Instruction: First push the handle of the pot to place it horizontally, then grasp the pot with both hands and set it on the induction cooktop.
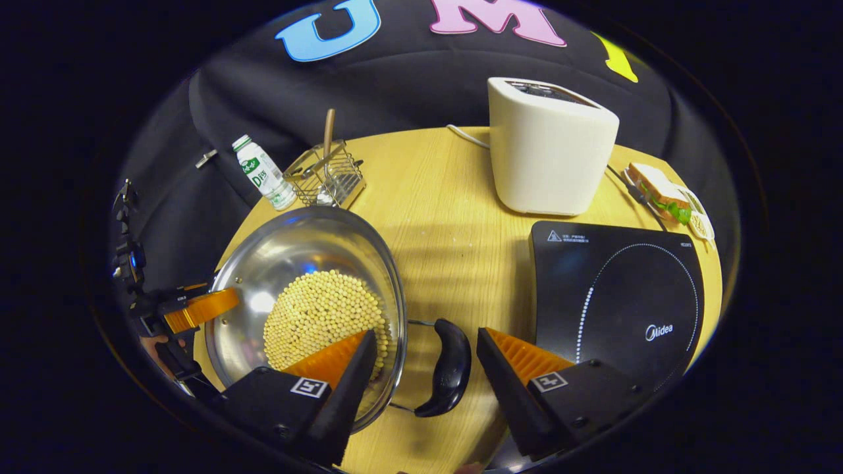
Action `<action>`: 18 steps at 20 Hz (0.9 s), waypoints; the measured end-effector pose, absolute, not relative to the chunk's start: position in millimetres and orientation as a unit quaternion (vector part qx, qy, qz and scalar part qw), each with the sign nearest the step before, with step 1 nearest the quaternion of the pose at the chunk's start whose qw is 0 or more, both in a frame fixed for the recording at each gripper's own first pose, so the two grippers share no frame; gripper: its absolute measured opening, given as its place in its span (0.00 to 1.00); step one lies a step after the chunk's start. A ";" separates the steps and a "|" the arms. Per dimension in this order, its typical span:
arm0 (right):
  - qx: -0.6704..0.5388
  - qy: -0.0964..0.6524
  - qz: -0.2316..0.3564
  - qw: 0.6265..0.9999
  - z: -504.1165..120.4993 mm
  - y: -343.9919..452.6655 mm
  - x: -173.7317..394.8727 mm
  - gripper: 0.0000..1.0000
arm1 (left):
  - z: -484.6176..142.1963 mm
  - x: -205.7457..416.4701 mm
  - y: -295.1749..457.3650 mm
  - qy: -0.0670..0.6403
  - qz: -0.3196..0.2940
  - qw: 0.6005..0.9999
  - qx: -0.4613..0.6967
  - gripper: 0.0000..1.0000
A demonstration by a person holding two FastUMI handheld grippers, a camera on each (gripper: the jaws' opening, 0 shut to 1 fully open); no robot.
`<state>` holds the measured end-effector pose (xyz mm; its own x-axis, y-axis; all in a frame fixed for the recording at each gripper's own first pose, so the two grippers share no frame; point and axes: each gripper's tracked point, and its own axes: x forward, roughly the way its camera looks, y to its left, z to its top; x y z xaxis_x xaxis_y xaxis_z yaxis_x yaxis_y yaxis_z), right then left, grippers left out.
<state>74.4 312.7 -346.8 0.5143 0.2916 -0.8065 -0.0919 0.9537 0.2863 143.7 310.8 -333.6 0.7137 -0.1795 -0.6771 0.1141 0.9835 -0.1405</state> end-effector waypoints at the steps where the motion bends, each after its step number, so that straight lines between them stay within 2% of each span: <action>1: 0.111 0.488 0.113 0.859 -351.0 317.0 72.7 0.93 | -334.7 143.8 309.8 0.373 -0.081 0.923 -0.043 0.77; 2: 0.118 0.493 0.111 0.855 -353.5 319.6 72.1 0.86 | -335.6 144.0 308.5 0.375 -0.084 0.922 -0.043 0.75; 4: 0.117 0.496 0.098 0.855 -357.5 316.4 74.1 0.77 | -338.5 146.4 308.5 0.379 -0.083 0.921 -0.036 0.68; 5: 0.109 0.493 0.088 0.858 -359.2 310.8 75.9 0.78 | -339.2 145.7 308.2 0.380 -0.084 0.920 -0.032 0.66; 6: 0.114 0.495 0.087 0.857 -357.8 311.5 75.4 0.67 | -339.4 145.1 307.8 0.381 -0.086 0.920 -0.033 0.65; 8: 0.120 0.503 0.080 0.852 -361.1 311.7 73.7 0.67 | -342.9 145.4 309.0 0.384 -0.075 0.919 -0.040 0.65; 9: 0.117 0.507 0.078 0.850 -362.7 311.9 73.3 0.61 | -344.0 144.2 309.5 0.386 -0.067 0.919 -0.042 0.65; 11: 0.109 0.509 0.078 0.850 -362.0 309.2 73.1 0.65 | -345.3 143.5 308.7 0.393 -0.067 0.917 -0.025 0.65; 12: 0.107 0.508 0.079 0.851 -364.4 311.1 74.7 0.58 | -344.9 144.1 308.7 0.394 -0.067 0.916 -0.023 0.65; 13: 0.109 0.504 0.078 0.853 -362.6 310.7 75.4 0.61 | -344.5 144.1 307.8 0.395 -0.067 0.916 -0.024 0.63; 14: 0.109 0.505 0.076 0.853 -360.7 310.6 74.0 0.59 | -344.3 144.3 307.6 0.397 -0.066 0.915 -0.022 0.62; 18: 0.106 0.507 0.078 0.852 -357.0 307.3 67.2 0.59 | -339.3 138.3 305.4 0.400 -0.064 0.914 -0.026 0.58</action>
